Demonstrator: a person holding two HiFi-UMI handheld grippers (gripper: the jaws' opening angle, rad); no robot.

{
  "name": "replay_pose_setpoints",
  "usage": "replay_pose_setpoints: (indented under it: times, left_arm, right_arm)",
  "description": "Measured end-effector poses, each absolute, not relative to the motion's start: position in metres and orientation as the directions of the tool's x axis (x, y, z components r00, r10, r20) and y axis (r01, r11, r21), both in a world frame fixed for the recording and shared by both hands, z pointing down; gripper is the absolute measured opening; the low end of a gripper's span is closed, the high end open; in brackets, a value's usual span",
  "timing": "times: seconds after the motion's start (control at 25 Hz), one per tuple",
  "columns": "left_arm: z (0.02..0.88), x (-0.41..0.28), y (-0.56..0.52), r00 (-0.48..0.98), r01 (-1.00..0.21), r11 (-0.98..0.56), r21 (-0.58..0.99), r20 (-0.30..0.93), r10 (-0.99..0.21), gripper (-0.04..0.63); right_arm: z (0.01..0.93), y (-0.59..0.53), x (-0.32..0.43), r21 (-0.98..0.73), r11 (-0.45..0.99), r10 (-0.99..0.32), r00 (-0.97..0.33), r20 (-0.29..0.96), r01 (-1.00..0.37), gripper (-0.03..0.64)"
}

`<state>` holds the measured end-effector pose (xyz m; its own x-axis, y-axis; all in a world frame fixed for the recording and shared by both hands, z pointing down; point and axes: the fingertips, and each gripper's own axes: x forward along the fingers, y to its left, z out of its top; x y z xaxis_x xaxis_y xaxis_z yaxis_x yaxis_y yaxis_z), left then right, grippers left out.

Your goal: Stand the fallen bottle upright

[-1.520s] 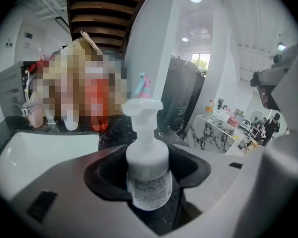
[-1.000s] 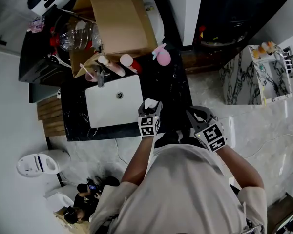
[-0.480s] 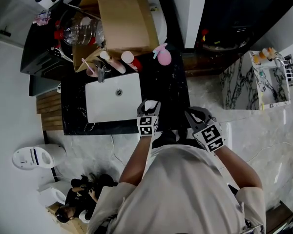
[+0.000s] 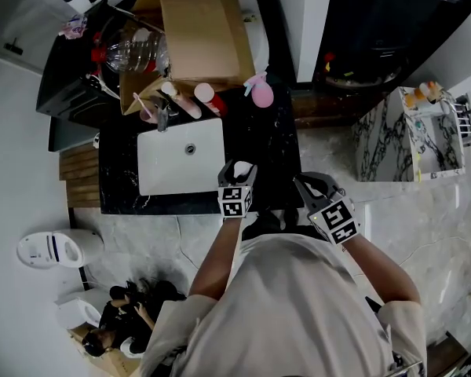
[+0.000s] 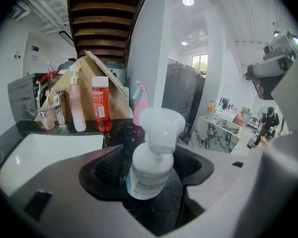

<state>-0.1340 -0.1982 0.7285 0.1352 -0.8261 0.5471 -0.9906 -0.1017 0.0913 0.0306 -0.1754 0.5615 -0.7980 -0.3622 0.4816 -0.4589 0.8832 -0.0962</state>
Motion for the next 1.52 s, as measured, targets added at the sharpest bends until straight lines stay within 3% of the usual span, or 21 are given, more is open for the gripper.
replay_pose_setpoints:
  times: [0.68, 1.52]
  left_arm:
    - [0.663, -0.128, -0.142, 0.104, -0.993, -0.067, 0.098, 0.446, -0.889, 0.31]
    - [0.56, -0.163, -0.035, 0.106, -0.991, -0.074, 0.107, 0.337, -0.935, 0.117]
  right_arm:
    - [0.559, -0.149, 0.031, -0.102, 0.921, -0.302, -0.855, 0.421, -0.375, 0.034]
    - [0.52, -0.104, -0.023, -0.077, 0.937, -0.3, -0.899, 0.32, -0.34, 0.034]
